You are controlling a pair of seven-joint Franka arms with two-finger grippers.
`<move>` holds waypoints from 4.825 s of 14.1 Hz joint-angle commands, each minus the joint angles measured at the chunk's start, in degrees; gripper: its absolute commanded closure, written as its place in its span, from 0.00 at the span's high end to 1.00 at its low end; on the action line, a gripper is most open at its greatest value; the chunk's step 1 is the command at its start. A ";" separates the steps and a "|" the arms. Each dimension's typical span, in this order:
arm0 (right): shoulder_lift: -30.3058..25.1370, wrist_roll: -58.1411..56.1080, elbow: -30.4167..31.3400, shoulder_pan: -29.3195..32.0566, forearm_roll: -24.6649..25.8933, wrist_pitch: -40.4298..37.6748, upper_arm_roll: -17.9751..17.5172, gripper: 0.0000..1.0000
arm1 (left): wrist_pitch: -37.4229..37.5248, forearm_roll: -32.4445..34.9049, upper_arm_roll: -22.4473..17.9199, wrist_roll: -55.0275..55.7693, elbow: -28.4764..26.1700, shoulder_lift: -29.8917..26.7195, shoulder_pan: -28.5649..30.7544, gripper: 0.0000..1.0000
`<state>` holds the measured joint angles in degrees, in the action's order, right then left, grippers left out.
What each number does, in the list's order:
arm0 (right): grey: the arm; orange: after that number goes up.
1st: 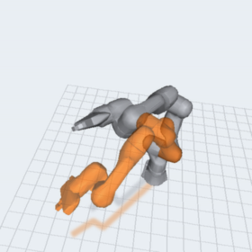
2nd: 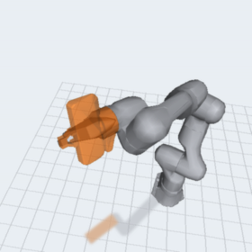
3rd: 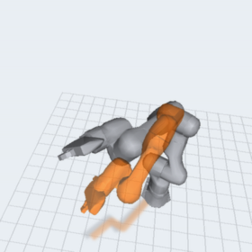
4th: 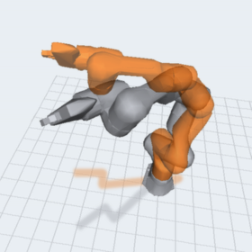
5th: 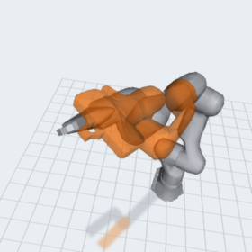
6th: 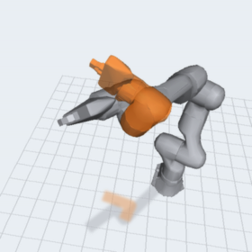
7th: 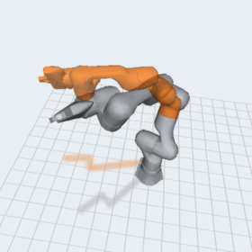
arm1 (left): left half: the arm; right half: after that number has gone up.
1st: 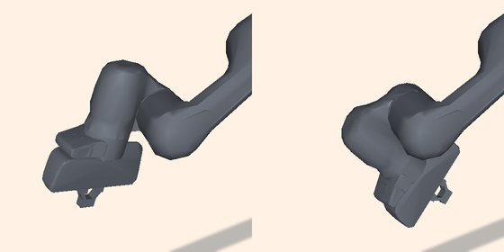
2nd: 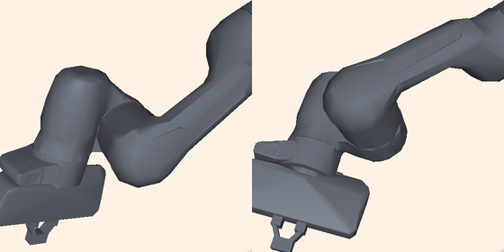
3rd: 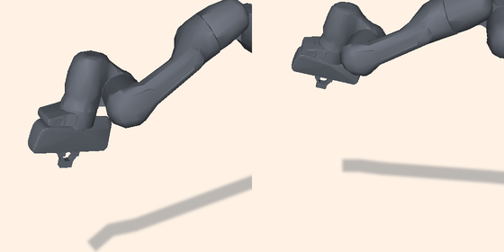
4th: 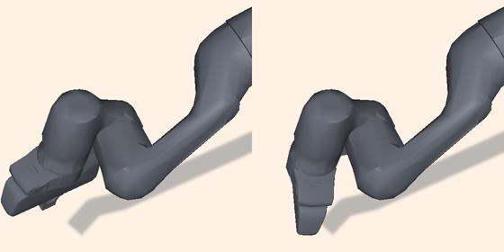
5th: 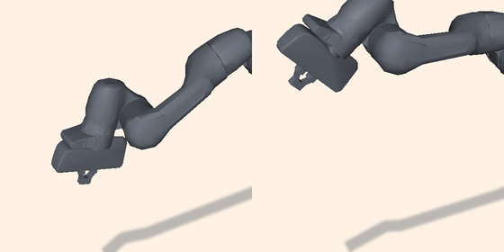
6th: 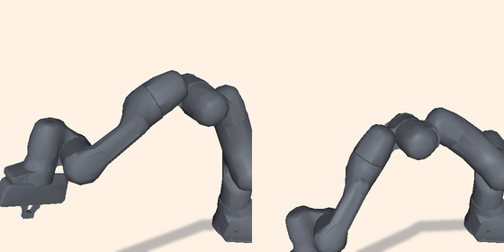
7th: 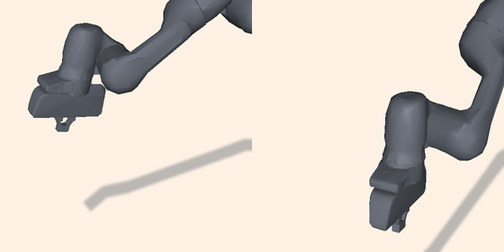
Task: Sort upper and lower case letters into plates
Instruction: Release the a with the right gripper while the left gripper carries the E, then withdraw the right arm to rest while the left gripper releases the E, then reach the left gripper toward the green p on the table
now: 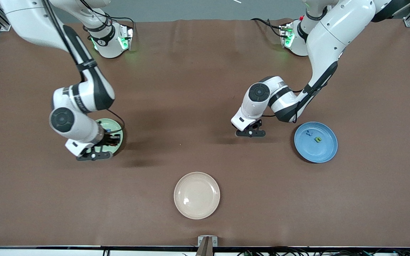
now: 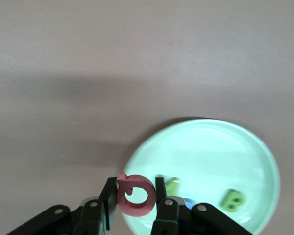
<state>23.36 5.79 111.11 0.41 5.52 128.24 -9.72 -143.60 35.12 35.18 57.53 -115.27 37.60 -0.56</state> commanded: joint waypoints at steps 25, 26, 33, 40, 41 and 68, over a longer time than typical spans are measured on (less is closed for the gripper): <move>-1.20 -11.42 2.47 9.53 -0.77 -0.67 -2.84 1.00 | 18.01 8.64 17.30 -38.99 0.40 -2.11 42.39 0.07; -1.73 -11.33 -0.43 9.61 -0.95 -5.58 -2.93 1.00 | 16.09 9.00 17.03 -38.82 0.48 -0.70 42.66 0.07; -4.11 -7.64 -18.18 10.05 -2.53 -31.18 -2.15 1.00 | 10.19 10.32 13.25 -38.11 0.66 3.35 41.78 0.07; -3.58 -7.90 -31.56 11.37 -1.48 -42.55 -2.14 1.00 | 9.48 11.20 11.40 -37.94 0.75 3.70 40.20 0.11; -3.49 -7.99 -32.61 11.81 -1.65 -42.64 -2.14 1.00 | 9.48 11.20 11.40 -37.94 0.75 3.71 40.20 0.14; -24.22 -7.64 -15.24 4.17 -3.68 -40.71 5.77 1.00 | 13.89 4.67 23.99 -21.16 -2.05 -1.13 17.81 1.00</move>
<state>5.49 -2.46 87.51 5.57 2.88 84.01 -5.01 -126.54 36.76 61.66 34.38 -115.58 36.45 19.67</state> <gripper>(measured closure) 0.000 0.000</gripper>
